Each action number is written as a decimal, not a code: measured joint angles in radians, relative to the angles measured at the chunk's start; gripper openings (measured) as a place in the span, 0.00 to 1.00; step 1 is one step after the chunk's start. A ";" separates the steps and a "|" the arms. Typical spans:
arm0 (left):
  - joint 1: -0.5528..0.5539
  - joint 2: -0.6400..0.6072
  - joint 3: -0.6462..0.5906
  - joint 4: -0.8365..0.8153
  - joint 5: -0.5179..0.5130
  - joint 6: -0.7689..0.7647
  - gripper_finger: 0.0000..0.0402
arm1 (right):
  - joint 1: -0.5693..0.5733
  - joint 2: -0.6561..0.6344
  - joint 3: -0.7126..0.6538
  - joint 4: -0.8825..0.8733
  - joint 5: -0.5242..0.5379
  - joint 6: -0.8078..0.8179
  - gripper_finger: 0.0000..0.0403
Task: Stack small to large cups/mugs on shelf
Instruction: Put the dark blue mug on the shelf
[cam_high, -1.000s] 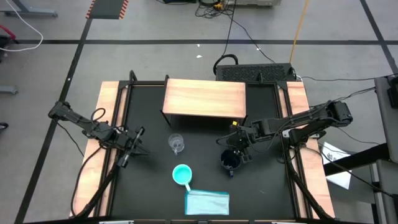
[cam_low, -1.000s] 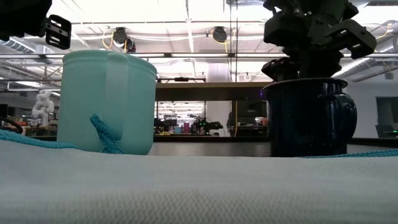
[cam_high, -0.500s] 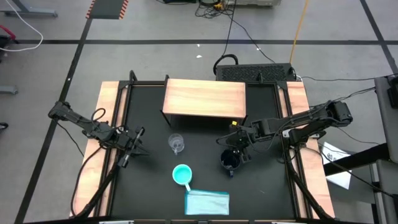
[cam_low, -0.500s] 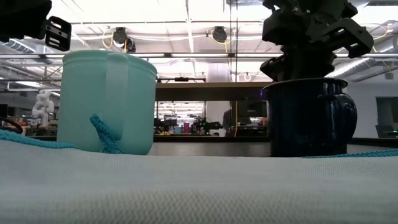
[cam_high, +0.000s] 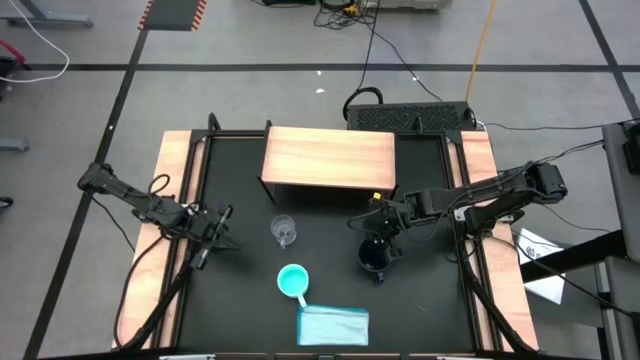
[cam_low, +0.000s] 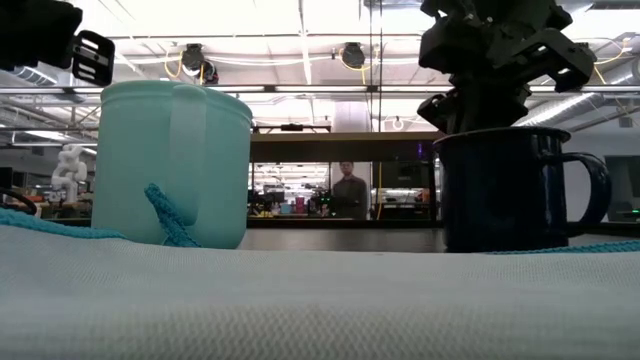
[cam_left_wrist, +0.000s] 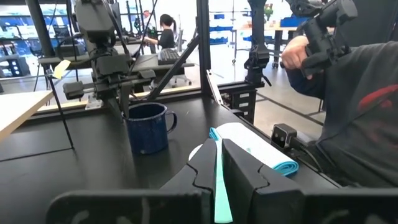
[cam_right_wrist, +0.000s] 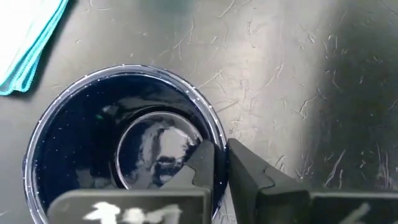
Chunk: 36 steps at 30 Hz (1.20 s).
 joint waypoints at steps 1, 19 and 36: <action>0.000 0.000 0.000 -0.002 0.000 0.000 0.07 | 0.000 0.000 0.000 0.004 -0.001 0.007 0.04; 0.000 0.000 0.000 -0.021 0.000 -0.005 0.07 | -0.029 -0.004 0.095 0.042 -0.064 0.041 0.02; 0.000 0.000 0.000 -0.021 0.000 -0.003 0.07 | -0.049 -0.004 0.095 0.004 -0.116 0.085 0.02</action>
